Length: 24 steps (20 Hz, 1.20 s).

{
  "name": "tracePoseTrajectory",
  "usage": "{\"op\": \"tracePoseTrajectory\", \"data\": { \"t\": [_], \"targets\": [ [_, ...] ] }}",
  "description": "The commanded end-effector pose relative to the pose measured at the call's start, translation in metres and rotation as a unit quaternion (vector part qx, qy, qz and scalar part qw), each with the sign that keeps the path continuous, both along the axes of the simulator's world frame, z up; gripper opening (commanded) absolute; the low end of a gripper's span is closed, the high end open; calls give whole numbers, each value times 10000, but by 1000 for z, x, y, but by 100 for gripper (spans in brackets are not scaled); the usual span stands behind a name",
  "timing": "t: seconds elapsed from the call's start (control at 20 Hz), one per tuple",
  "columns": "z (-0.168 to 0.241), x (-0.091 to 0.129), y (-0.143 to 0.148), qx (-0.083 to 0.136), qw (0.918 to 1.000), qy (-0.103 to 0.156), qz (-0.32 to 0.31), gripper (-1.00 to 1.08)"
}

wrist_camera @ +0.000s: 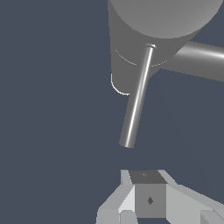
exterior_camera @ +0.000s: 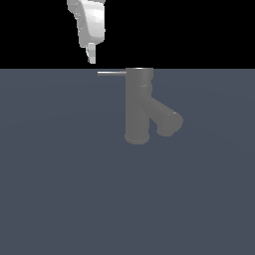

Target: Turn on the faucet by rotating a designated handle.

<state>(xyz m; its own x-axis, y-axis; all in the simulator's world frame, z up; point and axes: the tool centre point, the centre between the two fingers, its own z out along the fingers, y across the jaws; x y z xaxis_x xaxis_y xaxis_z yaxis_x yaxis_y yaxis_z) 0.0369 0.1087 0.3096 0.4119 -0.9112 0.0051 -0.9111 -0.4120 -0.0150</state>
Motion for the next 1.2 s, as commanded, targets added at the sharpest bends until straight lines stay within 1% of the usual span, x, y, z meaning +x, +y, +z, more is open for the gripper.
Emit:
{"op": "tracePoseTrajectory", "data": {
  "t": [0.0, 0.3, 0.55, 0.75, 1.0, 1.15],
  "targets": [
    [-10, 15, -4, -5, 9997, 16, -259, -100],
    [-28, 41, -13, -9, 9973, 53, -737, -100],
    [-37, 54, -19, -8, 9951, 72, -983, -100],
    [-40, 59, -21, -3, 9943, 79, -1065, -100],
    [-40, 59, -21, -1, 9942, 79, -1070, -100],
    [-40, 54, -23, -1, 9942, 79, -1070, -100]
  ]
}}
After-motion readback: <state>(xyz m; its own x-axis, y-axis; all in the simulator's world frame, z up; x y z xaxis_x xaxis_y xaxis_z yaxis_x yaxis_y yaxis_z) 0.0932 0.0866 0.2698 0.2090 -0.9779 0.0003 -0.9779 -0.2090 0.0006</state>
